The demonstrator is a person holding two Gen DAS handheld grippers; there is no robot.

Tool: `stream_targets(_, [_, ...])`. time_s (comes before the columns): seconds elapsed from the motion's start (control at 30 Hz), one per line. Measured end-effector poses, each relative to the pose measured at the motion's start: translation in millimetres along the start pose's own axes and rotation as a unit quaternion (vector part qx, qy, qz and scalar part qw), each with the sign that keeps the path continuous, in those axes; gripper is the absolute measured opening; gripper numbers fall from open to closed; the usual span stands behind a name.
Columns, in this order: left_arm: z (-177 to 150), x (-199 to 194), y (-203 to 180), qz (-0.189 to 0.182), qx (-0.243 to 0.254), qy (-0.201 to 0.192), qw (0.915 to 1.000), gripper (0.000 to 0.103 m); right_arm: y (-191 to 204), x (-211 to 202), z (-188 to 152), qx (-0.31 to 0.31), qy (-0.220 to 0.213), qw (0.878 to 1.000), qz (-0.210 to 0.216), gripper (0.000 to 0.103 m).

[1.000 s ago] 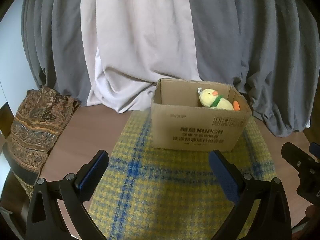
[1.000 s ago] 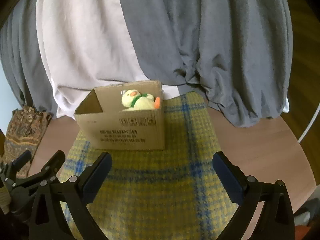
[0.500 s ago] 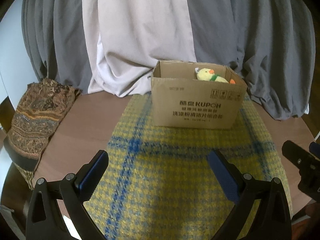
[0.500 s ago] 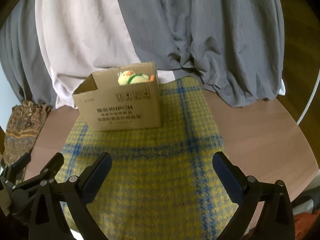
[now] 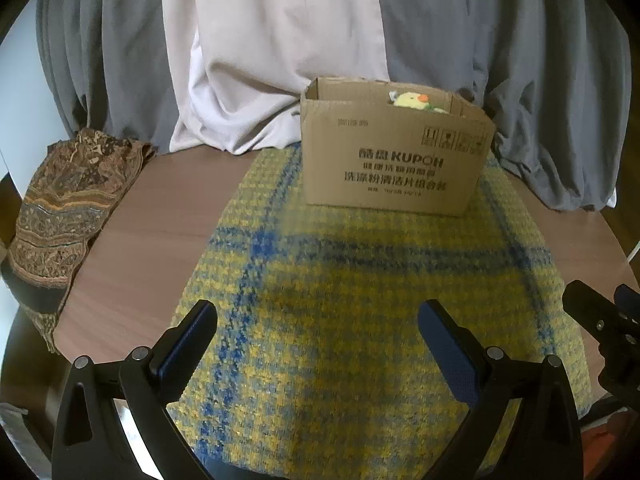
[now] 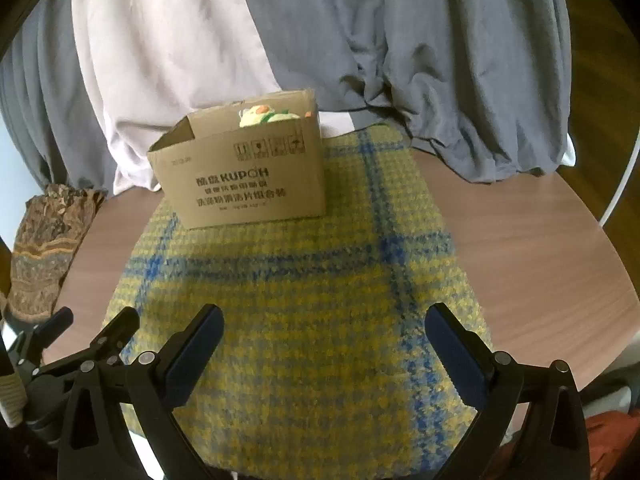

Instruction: Organize objects

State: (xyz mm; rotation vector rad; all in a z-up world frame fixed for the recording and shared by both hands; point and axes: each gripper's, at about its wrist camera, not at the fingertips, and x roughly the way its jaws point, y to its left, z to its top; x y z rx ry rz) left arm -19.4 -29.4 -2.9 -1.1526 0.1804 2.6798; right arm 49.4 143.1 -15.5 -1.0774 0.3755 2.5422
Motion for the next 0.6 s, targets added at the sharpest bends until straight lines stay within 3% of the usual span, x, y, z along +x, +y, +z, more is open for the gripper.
stream_targets(0.3, [-1.0, 2.1, 0.9, -0.008, -0.004, 0.014, 0.9999, 0.102, -2.2, 3.5, -3.0, 0.006, 0.008, 1.0, 0.003, 0.101])
stream_targets(0.6, [-1.2, 0.9, -0.5, -0.003, 0.001, 0.003, 1.0, 0.102, -3.4, 9.1, -5.1, 0.009, 0.017, 1.0, 0.002, 0.101])
